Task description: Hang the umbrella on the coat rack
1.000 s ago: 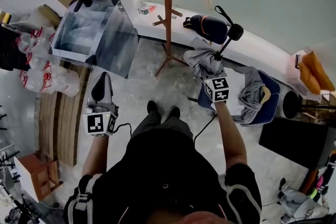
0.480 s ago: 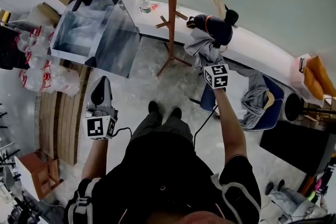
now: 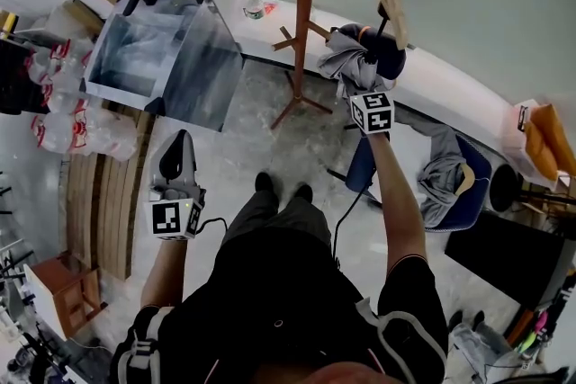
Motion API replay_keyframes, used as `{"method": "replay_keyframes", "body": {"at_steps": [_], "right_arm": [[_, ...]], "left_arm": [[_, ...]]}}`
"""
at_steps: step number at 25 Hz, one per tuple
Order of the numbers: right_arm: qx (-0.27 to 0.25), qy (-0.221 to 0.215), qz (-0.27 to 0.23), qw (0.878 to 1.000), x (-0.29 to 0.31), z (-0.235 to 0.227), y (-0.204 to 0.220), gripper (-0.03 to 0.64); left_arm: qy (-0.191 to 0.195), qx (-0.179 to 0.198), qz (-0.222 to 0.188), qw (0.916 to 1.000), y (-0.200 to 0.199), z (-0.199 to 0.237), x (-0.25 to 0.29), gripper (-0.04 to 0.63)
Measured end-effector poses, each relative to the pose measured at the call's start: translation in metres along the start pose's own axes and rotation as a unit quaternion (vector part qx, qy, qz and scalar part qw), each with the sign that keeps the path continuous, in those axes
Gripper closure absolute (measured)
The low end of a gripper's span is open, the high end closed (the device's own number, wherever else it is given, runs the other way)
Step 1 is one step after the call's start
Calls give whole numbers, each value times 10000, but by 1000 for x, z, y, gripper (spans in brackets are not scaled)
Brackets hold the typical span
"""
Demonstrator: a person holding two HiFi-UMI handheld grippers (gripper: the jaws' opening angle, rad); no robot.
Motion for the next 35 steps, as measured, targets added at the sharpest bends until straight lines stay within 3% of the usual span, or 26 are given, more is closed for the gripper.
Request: {"method": "replay_keyframes", "body": {"at_steps": [9,13,19,35], "right_arm": [[-131,-40,151,9998,38,-11,-3,528],[-116,-203,203,9995,49,-12,-2,528],[-219,-408,356,9983,62,-7,10,528],[-394,-776,475,9951,70,5,27,528]], "left_arm": [[-50,-22,46,10000,7,10,8,594],[-61,-79,282,9996,17,11,6,594],[-147,-167,100,9997,15,10,8,594],[-266,-201,252,9991,25,17,4,594]]}}
Point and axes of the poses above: the fingertips, and each gripper's own axes: x forward along the fingers, z to its left, y out of its underside, the point moved 1 cm from there along -x, backward along the fingers, and after that the axes turned 13 degrees about y, right-handed, at the moved point
